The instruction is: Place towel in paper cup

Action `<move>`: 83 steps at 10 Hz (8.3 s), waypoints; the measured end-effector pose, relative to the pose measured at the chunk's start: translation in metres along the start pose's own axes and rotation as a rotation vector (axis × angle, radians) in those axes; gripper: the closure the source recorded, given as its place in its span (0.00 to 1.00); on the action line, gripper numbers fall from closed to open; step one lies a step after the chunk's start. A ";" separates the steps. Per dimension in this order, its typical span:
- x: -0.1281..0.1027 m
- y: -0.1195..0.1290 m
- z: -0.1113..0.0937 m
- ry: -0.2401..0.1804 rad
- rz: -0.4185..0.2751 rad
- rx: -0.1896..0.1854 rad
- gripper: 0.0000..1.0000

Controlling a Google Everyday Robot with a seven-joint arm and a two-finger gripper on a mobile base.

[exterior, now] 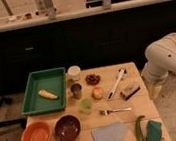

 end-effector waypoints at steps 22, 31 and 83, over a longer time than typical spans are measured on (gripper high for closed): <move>-0.092 0.085 0.043 0.030 -0.143 -0.011 0.20; -0.162 0.153 0.111 -0.003 -0.155 -0.117 0.20; -0.262 0.062 0.043 -0.168 -0.367 0.065 1.00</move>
